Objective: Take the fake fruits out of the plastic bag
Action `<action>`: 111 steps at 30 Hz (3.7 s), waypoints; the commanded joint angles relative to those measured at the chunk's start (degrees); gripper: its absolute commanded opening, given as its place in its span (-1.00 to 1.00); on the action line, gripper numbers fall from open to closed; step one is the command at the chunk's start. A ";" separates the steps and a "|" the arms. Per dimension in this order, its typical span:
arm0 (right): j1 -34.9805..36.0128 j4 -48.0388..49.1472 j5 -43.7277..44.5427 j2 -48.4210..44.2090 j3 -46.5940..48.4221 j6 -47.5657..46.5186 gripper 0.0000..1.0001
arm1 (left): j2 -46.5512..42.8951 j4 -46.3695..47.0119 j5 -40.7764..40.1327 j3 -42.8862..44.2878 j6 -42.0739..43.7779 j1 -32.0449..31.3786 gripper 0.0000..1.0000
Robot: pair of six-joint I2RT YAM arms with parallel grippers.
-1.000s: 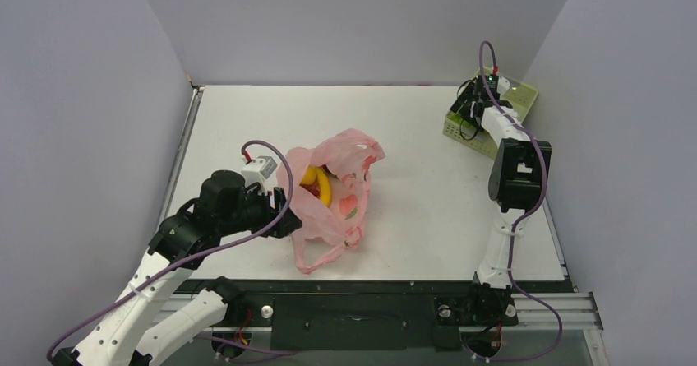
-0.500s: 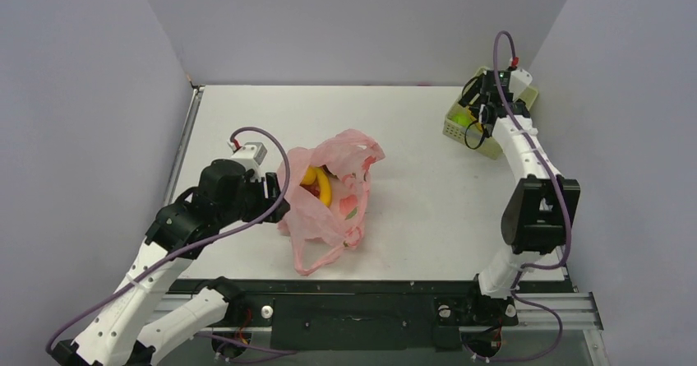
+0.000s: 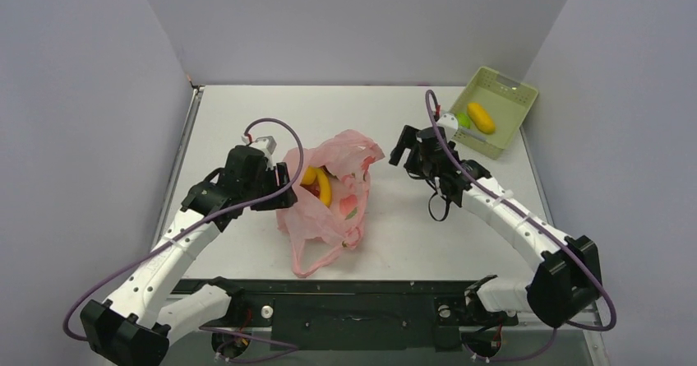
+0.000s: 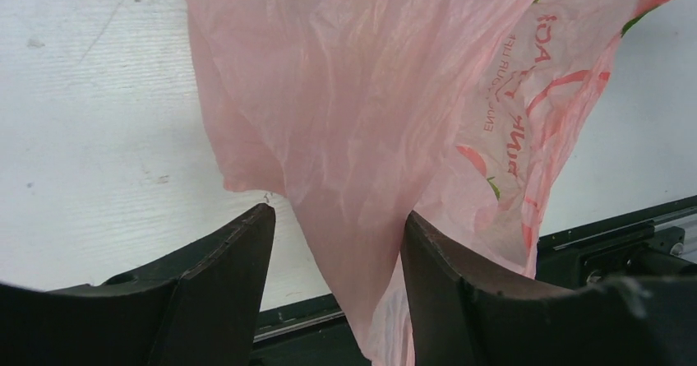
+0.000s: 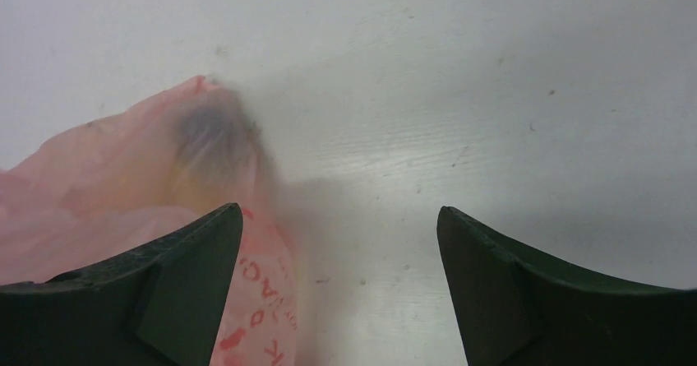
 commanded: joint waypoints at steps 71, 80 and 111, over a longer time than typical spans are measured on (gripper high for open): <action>43.34 35.67 6.31 15.17 -5.59 -13.70 -0.24 | 5.85 11.88 -4.06 -4.26 17.79 3.78 -0.90; 52.09 42.66 15.64 27.15 -8.45 -7.40 -0.76 | 8.85 8.55 -3.13 -3.62 18.54 3.78 -1.00; 38.04 31.43 26.76 26.94 1.06 1.22 -0.05 | 0.99 19.20 10.94 -9.67 23.36 4.22 -1.00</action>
